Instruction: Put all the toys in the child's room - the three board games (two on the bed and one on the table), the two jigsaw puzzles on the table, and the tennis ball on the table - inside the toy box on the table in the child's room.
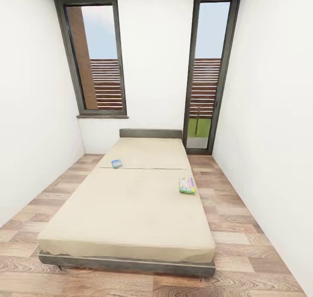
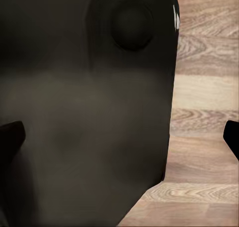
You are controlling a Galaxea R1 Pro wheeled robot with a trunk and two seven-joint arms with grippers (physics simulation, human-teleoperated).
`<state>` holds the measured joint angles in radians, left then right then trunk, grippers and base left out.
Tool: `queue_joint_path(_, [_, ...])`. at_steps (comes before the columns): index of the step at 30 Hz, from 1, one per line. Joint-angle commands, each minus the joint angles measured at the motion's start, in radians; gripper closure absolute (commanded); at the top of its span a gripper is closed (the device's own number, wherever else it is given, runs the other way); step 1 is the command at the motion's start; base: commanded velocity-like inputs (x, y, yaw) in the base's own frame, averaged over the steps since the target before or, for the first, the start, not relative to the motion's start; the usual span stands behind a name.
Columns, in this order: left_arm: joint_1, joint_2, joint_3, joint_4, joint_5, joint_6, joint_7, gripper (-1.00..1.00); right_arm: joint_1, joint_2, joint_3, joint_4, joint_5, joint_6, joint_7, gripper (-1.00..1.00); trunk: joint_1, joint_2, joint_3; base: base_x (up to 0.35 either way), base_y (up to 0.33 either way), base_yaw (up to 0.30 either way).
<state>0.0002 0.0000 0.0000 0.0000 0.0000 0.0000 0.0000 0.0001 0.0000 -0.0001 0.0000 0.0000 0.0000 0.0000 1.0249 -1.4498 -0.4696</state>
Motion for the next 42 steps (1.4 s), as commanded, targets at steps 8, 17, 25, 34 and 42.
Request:
queue_joint_path(8, [-0.002,-0.016,0.002,-0.009,0.000,-0.005,0.000,-1.00,-0.002,0.024,0.002,-0.001,0.000,0.015,0.006,-1.00,0.000,0.000,0.000,0.000,0.000,0.000])
queue_joint_path(17, [-0.002,-0.009,0.002,-0.010,0.000,-0.005,0.000,-1.00,-0.002,0.044,0.004,-0.001,0.001,0.009,0.005,-1.00,0.000,0.000,0.000,0.000,0.000,0.000])
queue_joint_path(25, [-0.002,-0.009,0.003,-0.010,0.000,-0.005,0.000,-1.00,-0.002,0.045,0.004,-0.001,0.000,0.010,0.005,-1.00,0.000,0.000,0.000,0.000,0.000,0.000])
queue_joint_path(34, [-0.002,-0.008,0.000,-0.010,0.000,-0.005,0.000,-1.00,-0.002,0.045,0.002,-0.001,-0.005,0.008,0.005,-1.00,0.000,0.000,0.000,0.000,0.000,0.000])
queue_joint_path(42, [-0.002,-0.009,0.002,-0.010,0.000,-0.005,0.000,-1.00,-0.002,0.045,0.002,0.000,-0.004,0.008,0.005,-1.00,0.000,0.000,0.000,0.000,0.000,0.042])
